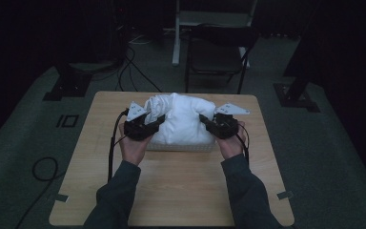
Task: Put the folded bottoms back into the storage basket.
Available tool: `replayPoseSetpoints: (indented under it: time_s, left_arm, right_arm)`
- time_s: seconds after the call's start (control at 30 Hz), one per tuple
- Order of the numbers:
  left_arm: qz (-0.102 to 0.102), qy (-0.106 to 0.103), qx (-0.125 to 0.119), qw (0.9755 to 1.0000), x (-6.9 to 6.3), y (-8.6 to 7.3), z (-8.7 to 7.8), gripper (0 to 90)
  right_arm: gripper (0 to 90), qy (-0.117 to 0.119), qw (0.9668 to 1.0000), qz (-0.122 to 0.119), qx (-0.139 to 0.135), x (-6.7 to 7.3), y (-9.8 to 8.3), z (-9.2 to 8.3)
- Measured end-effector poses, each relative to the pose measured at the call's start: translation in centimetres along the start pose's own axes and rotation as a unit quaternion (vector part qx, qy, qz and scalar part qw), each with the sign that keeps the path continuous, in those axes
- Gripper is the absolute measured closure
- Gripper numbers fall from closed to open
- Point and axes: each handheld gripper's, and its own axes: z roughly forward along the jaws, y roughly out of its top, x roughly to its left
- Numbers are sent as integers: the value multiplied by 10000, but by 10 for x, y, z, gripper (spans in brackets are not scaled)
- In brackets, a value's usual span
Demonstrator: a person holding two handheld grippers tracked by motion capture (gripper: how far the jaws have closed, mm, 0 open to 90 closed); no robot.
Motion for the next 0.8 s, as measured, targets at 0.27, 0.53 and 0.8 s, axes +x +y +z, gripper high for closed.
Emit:
replayPoseSetpoints:
  time_s: [0.27,0.53,0.8]
  left_arm:
    - [-102,71,-2,9999,7,1,8,591]
    - [-148,113,25,9998,11,2,15,591]
    - [-152,156,90,9997,14,3,23,590]
  right_arm:
    - [718,-94,10000,-5,28,0,4,8]
    - [718,-148,9999,38,56,-3,6,15]
    - [718,-194,9997,111,92,-8,4,23]
